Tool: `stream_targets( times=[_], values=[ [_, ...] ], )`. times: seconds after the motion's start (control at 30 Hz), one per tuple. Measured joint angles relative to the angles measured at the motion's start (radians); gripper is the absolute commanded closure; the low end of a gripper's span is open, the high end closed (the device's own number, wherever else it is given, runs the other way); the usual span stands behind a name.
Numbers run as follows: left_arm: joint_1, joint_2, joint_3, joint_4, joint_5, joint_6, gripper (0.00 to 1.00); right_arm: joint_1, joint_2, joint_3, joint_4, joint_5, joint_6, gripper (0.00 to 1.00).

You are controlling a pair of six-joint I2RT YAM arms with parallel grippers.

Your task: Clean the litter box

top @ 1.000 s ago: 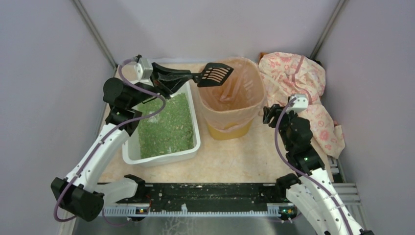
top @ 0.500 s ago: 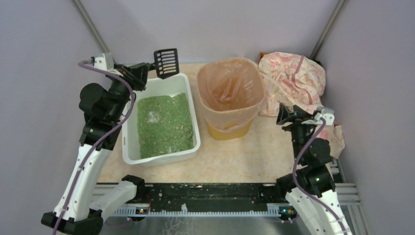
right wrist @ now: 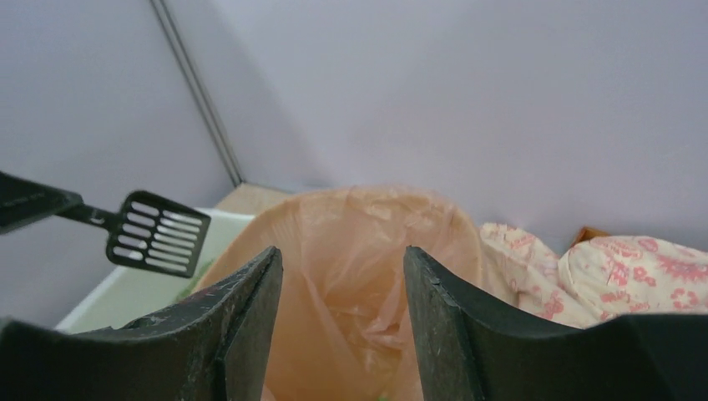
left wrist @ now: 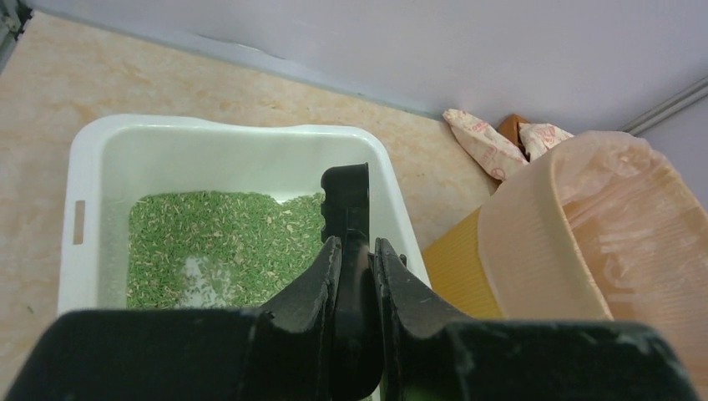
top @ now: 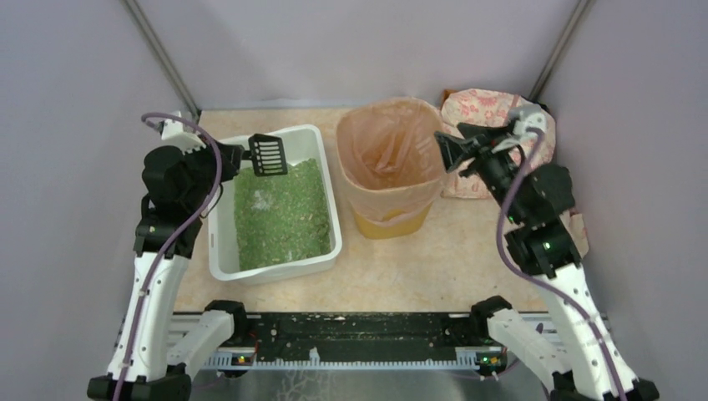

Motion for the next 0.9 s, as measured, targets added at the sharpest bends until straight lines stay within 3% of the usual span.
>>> stream_targets(
  times=[0.13,0.27,0.37,0.53,0.7,0.9],
  values=[
    [0.124,0.072,-0.001,0.013,0.121,-0.001,1.00,0.032,0.163,0.040,-0.002,0.001,-0.024,0.49],
    [0.227,0.202,0.010,0.041,0.209,-0.001,1.00,0.037,0.207,-0.030,0.089,0.179,-0.046,0.53],
    [0.241,0.245,0.004,0.042,0.232,0.000,1.00,0.023,0.253,-0.026,0.137,0.312,-0.054,0.52],
    [0.244,0.186,-0.040,0.050,0.237,-0.004,1.00,-0.002,0.443,0.148,0.081,0.431,-0.035,0.48],
    [0.245,0.084,-0.054,0.024,0.221,0.027,1.00,-0.036,0.506,0.165,-0.019,0.440,0.024,0.44],
    [0.238,0.091,-0.037,-0.039,0.216,0.068,1.00,-0.117,0.551,0.148,-0.076,0.421,0.132,0.44]
  ],
)
